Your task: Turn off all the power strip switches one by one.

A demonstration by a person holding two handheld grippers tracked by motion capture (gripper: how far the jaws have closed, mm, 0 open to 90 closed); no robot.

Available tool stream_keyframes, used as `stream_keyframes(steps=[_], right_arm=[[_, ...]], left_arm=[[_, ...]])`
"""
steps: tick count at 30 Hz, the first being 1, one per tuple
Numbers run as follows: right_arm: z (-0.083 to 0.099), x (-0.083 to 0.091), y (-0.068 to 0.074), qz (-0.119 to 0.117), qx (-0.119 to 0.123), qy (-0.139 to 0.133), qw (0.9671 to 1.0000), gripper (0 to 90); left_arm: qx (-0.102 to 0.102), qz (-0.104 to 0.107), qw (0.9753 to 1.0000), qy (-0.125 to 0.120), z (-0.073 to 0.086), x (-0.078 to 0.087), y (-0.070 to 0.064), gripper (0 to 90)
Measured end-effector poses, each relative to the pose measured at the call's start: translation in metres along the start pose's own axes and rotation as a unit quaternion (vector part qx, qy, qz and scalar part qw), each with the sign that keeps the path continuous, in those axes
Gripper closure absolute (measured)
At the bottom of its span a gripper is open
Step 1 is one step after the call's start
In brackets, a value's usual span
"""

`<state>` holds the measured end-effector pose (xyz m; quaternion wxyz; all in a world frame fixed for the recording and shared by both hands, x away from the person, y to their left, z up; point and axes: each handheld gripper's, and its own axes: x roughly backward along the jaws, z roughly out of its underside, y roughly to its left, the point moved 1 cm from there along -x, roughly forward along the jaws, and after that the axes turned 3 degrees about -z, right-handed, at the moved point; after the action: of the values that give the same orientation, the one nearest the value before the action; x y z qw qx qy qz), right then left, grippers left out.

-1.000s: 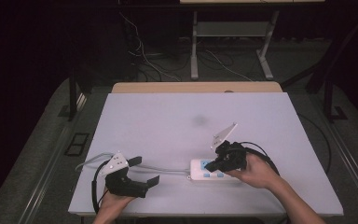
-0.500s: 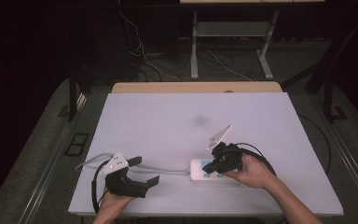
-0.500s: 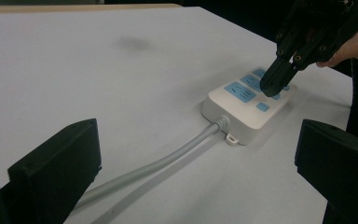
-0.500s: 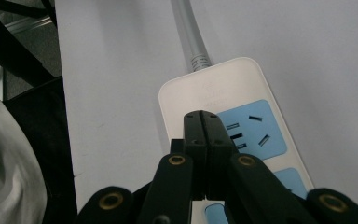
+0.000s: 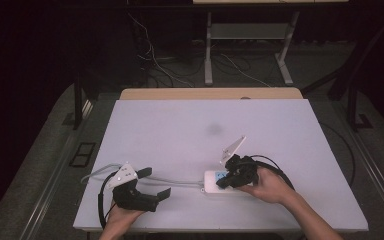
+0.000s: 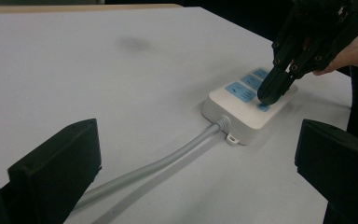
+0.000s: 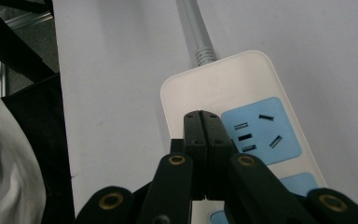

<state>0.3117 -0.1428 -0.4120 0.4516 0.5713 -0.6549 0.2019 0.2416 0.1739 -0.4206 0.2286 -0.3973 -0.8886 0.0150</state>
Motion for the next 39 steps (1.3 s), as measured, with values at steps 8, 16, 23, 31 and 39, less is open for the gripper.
stream_keyframes(steps=[8,16,23,31,39], right_arm=[[0.002,-0.002,0.0,0.0,-0.001,-0.001,1.0,90.0],[0.004,0.0,-0.003,0.002,-0.006,0.0,1.0,90.0],[0.007,0.001,-0.006,0.004,-0.01,-0.001,0.9999,90.0],[0.006,0.0,-0.002,0.018,-0.005,0.001,0.9998,90.0],[0.002,-0.003,0.008,0.042,0.022,0.027,0.9985,90.0]], left_arm=[[0.001,0.0,1.0,0.0,0.0,0.0,0.0,0.0],[0.002,0.001,1.0,0.0,0.0,-0.001,-0.001,0.0],[0.001,0.001,1.0,0.001,0.0,-0.002,-0.002,0.0],[0.0,0.002,1.0,0.002,0.0,-0.002,-0.003,0.0],[0.003,0.0,1.0,-0.003,0.0,-0.001,-0.003,0.0]])
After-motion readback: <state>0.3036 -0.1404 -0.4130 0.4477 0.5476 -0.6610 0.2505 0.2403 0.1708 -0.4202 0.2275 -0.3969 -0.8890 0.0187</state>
